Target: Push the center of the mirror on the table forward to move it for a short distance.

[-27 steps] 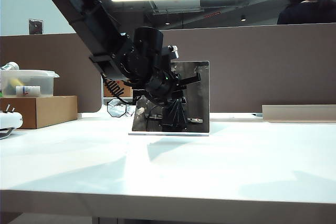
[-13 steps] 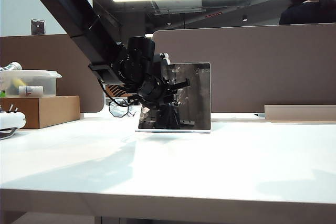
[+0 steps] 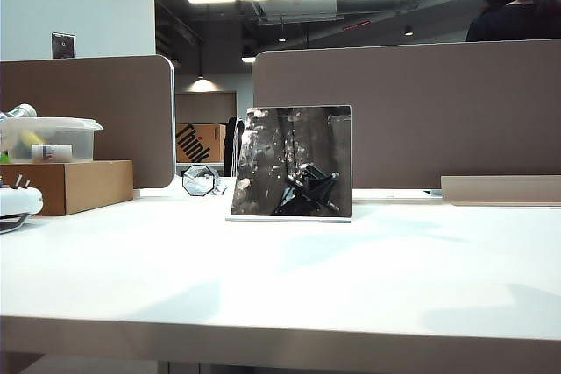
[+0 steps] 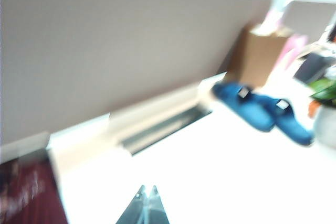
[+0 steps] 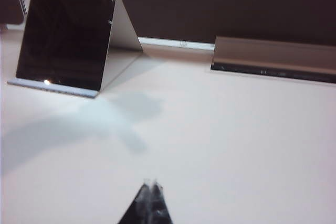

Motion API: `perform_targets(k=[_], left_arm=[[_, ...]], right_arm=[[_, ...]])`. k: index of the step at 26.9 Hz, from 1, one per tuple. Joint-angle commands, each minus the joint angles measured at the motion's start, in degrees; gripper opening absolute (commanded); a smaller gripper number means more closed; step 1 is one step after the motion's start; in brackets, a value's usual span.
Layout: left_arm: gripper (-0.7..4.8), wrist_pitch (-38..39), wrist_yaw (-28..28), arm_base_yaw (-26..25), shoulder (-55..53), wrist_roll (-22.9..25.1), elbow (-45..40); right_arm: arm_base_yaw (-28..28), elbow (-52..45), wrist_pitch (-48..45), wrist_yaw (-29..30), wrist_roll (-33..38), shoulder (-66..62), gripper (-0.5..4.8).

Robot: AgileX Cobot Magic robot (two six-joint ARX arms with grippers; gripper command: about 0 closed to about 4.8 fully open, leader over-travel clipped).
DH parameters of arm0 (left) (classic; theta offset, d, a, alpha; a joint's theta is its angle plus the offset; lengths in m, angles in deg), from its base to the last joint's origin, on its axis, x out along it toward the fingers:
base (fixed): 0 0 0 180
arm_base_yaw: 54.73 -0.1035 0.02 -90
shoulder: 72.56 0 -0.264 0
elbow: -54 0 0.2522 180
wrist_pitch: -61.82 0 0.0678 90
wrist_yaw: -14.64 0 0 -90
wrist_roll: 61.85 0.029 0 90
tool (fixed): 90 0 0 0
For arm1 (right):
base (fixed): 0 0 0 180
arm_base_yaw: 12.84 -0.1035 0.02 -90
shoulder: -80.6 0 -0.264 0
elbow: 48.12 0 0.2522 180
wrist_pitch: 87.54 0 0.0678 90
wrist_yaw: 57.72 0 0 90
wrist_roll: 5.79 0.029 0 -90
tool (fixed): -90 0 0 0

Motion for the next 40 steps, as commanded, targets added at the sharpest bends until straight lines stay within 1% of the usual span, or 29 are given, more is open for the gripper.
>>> perform_targets(k=[1, 3, 6, 9, 12, 17, 19, 21, 24, 27, 30, 32, 34, 35, 36, 40], left_arm=[[-0.05, 5.16, -2.91, 1.68, 6.91, 2.38, 0.04], [-0.05, 8.15, -2.62, 4.07, 11.69, 5.25, -0.35], [-0.05, 11.72, 1.09, 8.57, 18.49, 8.31, -2.08], [-0.05, 14.45, 5.9, 15.26, 24.57, 11.56, -5.05], [-0.05, 14.08, 11.45, 22.91, 30.77, 13.44, -10.8], [-0.05, 10.19, 22.93, 37.09, 39.78, 13.53, -23.02], [-0.05, 8.74, 27.74, 42.05, 42.53, 12.44, -28.24], [-0.05, 8.0, 31.89, 45.48, 44.85, 11.15, -33.44], [-0.05, 7.85, 34.91, 47.91, 47.01, 9.33, -40.92], [-0.05, 7.34, 34.82, 48.02, 49.09, 6.58, -48.37], [-0.05, 3.93, 34.86, 48.02, 51.1, 5.16, -55.01], [-0.05, -0.83, 35.93, 48.0, 51.95, 3.76, -58.66], [-0.05, -4.33, 39.41, 47.98, 52.72, 2.51, -60.46], [-0.05, -4.68, 41.38, 47.98, 53.07, 1.81, -60.46], [-0.05, -4.96, 42.18, 48.0, 53.07, 1.84, -60.43], [-0.05, -4.79, 42.32, 48.0, 52.87, 2.05, -60.43]], right_arm=[[0.57, -0.26, -1.38, -0.07, 0.04, 0.11, -0.05], [1.14, -0.26, -1.07, -0.07, 0.02, 0.11, -0.05], [2.56, -0.26, -1.01, -0.04, 0.02, 0.11, -0.05], [4.61, -0.26, -1.01, -0.04, 0.02, 0.11, -0.05], [6.75, -0.26, -1.01, -0.04, 0.02, 0.11, -0.05], [8.79, -0.26, -1.01, -0.09, 0.02, 0.11, -0.05], [8.76, -0.26, -1.01, -0.07, 0.04, 0.11, -0.05], [8.76, -0.26, -0.98, -0.07, 0.02, 0.11, -0.05], [8.76, -0.26, -1.01, -0.07, 0.02, 0.11, -0.05], [8.72, -0.26, -0.98, 0.13, 0.04, 0.11, -0.05], [8.72, -0.26, -0.98, 0.09, 0.02, 0.11, -0.05], [8.72, -0.26, -1.01, 0.13, 0.04, 0.11, -0.05], [8.7, -0.26, -1.01, 0.15, 0.04, 0.11, -0.05], [8.7, -0.26, -1.01, 0.13, 0.04, 0.11, -0.05], [8.7, -0.26, -0.98, 0.13, 0.04, 0.11, -0.05], [8.72, -0.26, -1.01, -0.04, 0.02, 0.11, -0.05]])
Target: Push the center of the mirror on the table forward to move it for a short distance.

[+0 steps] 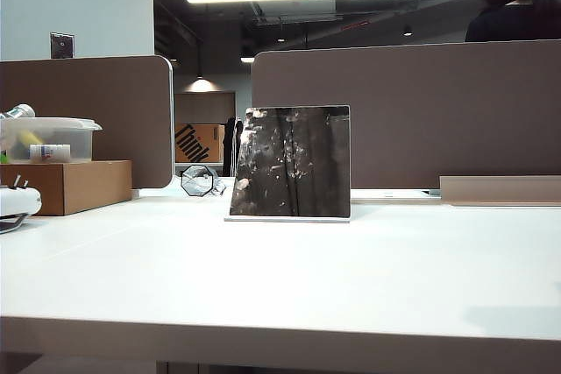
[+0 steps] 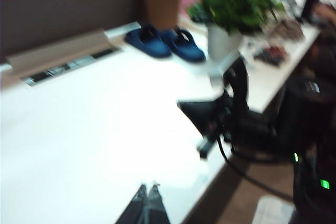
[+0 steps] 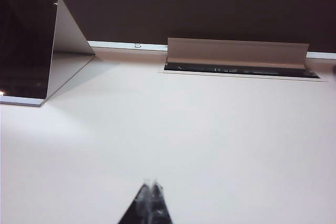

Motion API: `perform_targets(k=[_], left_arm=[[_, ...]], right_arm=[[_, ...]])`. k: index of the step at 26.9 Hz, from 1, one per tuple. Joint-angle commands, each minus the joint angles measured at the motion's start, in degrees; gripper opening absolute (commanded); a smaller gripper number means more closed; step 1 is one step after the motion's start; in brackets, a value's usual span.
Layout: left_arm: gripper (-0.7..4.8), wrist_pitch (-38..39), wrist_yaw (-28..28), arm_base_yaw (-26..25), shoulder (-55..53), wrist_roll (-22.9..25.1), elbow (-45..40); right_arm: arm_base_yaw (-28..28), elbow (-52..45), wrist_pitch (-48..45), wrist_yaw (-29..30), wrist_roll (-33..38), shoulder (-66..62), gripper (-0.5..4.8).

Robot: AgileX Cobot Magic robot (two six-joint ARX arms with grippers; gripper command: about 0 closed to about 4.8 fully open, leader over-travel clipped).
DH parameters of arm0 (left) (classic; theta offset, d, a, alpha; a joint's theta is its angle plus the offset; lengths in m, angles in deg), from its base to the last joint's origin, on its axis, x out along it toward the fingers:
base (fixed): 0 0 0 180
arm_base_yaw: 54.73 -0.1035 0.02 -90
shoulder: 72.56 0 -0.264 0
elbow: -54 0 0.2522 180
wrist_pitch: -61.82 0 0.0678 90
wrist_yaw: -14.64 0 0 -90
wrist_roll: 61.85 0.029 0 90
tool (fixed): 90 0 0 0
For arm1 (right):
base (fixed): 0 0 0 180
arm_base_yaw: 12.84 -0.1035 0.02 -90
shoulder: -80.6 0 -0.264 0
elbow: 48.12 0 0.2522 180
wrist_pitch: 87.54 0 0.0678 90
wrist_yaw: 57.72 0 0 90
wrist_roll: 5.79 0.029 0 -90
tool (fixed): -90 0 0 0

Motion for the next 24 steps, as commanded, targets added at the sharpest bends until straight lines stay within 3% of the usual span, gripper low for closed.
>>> perform_targets(k=[1, 7, 14, 16, 18, 21, 22, 23, 24], left_arm=[[-0.05, 0.15, 0.09, 0.11, -0.13, -0.15, 0.22], [-0.05, 1.64, 0.17, 0.11, -0.04, 0.37, 0.22], [-0.05, 1.75, 0.57, 0.07, 0.02, 16.11, 0.22], [-0.05, 1.44, 7.41, -3.37, 1.16, 16.11, 0.04], [-0.05, 1.31, 3.67, -10.56, 3.39, 14.05, -1.36], [-0.05, 1.31, -21.92, -29.51, 10.27, 13.25, -6.1], [-0.05, 1.11, -26.32, -35.67, 12.83, 12.15, -8.04], [-0.05, 0.13, -28.37, -43.21, 16.0, 9.79, -10.93], [-0.05, -0.04, -28.33, -47.43, 17.97, 8.76, -12.76]], right_arm=[[-0.02, -0.24, -0.79, 0.02, 0.02, -0.04, -0.05], [-0.07, -0.24, -0.79, -0.09, 0.02, -0.04, -0.05], [-0.07, -0.24, -0.79, -0.09, 0.02, -0.04, -0.05], [-0.07, -0.24, -0.79, -0.07, 0.02, -0.04, -0.05], [-0.07, -0.24, -0.79, -0.11, 0.02, -0.04, -0.05], [-0.11, -0.24, -0.74, 0.11, 0.02, -0.04, -0.05], [-0.13, -0.24, -0.79, 0.11, 0.02, -0.04, -0.05], [-0.11, -0.24, -0.74, 0.07, 0.02, -0.04, -0.05], [-0.07, -0.24, -0.83, 0.11, 0.02, -0.04, -0.05]])
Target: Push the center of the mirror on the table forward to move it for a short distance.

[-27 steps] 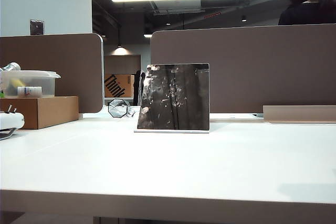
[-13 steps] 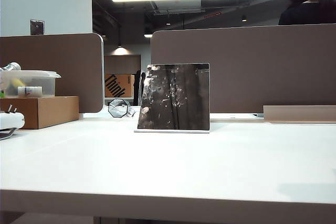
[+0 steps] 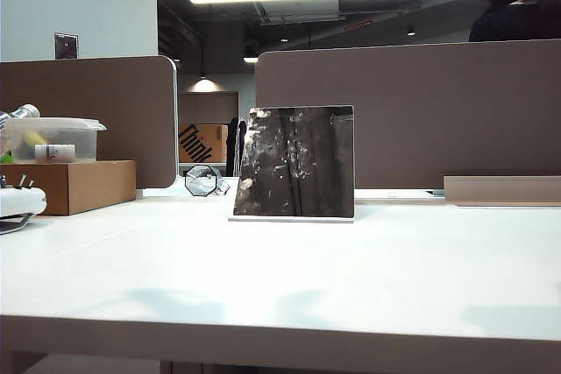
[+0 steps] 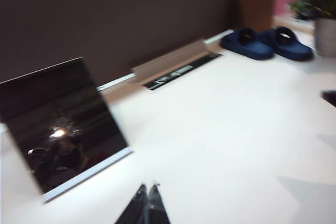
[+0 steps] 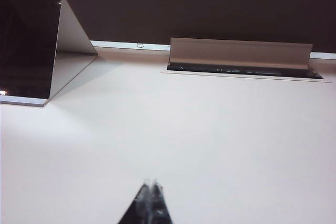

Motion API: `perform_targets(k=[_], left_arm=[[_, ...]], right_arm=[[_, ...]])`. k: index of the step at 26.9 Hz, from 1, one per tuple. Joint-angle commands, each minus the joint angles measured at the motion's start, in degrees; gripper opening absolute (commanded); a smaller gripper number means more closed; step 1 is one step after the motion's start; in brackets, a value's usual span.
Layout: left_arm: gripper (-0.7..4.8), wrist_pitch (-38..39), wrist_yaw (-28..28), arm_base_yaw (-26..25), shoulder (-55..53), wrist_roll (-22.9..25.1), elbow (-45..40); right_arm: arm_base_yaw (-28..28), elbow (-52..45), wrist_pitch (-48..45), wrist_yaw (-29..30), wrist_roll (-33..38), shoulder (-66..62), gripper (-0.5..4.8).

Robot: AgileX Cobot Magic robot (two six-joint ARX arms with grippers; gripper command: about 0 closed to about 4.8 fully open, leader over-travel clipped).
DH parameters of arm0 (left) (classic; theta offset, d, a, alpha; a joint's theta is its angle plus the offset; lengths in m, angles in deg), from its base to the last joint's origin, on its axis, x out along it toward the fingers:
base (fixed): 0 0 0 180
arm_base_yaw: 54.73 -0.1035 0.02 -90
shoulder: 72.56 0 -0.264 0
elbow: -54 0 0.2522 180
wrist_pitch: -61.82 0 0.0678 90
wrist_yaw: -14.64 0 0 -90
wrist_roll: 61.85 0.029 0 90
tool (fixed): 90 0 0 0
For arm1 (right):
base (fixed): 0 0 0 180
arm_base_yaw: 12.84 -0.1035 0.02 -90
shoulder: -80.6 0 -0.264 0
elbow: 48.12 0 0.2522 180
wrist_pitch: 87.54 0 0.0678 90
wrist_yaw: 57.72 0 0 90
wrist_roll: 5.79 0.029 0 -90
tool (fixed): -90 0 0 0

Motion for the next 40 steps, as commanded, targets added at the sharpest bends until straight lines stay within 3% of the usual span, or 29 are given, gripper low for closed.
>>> perform_targets(k=[1, 3, 6, 14, 20, 27, 40], left_arm=[[-0.05, -1.73, -2.56, -14.82, 7.45, -3.78, -6.6], [-0.05, -2.91, 0.81, -22.27, 11.67, -3.34, -11.3], [-0.05, -4.33, 6.23, -27.87, 18.8, -3.37, -18.14], [-0.05, -8.7, 9.16, -29.2, 37.66, -3.85, -34.23], [-0.05, -5.03, 14.43, -29.9, 41.53, -3.85, -34.93], [-0.05, -5.01, 13.77, -35.17, 41.53, -6.38, -34.93], [-0.05, -5.01, 11.32, -35.91, 41.53, -5.49, -34.93]], right_arm=[[-0.09, -0.24, -0.76, 0.33, 0.02, -0.04, -0.05], [-0.09, -0.24, -0.76, 0.33, 0.02, -0.04, -0.05], [-0.04, -0.24, -0.79, 0.37, 0.02, -0.04, -0.05], [-0.02, -0.24, -0.79, 0.35, 0.02, -0.04, -0.05], [-0.02, -0.24, -0.79, 0.33, 0.02, -0.04, -0.05], [-0.02, -0.24, -0.79, 0.33, 0.02, -0.04, -0.05], [-0.02, -0.24, -0.79, 0.33, 0.02, -0.04, -0.05]])
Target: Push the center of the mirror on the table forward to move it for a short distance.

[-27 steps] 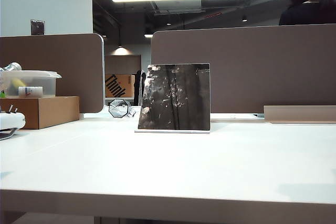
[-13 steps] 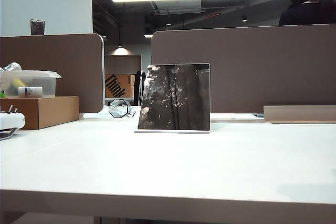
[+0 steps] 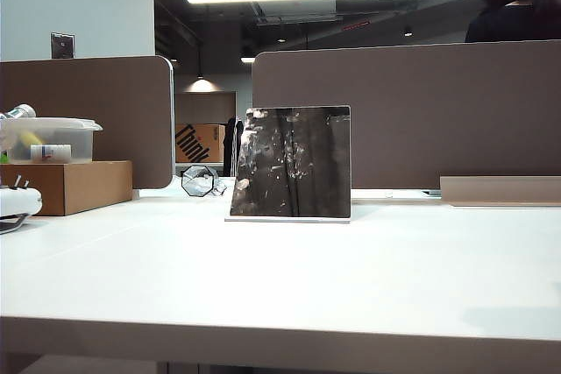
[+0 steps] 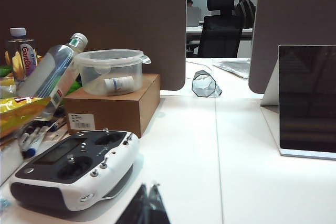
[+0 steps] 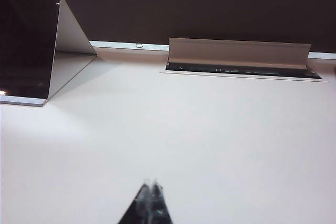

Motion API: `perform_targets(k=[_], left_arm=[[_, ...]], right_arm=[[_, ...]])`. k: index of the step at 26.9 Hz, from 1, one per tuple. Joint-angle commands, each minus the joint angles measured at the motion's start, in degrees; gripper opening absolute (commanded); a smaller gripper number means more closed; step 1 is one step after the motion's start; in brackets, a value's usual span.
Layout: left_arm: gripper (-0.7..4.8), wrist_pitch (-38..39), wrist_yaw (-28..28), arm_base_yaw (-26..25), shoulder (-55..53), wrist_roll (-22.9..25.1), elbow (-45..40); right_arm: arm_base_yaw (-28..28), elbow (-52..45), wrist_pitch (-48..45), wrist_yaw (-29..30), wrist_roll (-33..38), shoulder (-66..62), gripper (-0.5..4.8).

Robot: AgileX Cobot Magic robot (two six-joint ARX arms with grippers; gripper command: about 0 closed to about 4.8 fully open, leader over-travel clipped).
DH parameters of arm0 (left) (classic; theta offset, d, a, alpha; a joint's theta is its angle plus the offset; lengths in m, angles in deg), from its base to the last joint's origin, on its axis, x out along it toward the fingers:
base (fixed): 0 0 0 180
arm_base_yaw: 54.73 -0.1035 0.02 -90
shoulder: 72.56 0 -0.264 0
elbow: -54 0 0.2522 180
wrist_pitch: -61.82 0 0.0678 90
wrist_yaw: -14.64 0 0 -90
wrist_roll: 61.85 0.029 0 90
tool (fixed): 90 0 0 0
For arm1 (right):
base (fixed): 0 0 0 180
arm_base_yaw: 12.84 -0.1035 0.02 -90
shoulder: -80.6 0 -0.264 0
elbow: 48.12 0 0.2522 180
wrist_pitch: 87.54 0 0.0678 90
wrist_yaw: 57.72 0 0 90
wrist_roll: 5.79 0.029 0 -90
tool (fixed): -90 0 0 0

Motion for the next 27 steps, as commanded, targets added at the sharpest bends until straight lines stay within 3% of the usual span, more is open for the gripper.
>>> perform_targets(k=[1, 27], left_arm=[[-0.05, -0.5, -1.09, -0.04, -0.04, 0.5, -0.04], [-0.04, -0.39, -1.05, 0.0, -0.07, 1.16, -0.02]], right_arm=[[0.02, -0.24, -0.81, 0.15, 0.02, -0.04, -0.05], [0.02, -0.24, -0.81, 0.15, 0.02, -0.04, -0.05]])
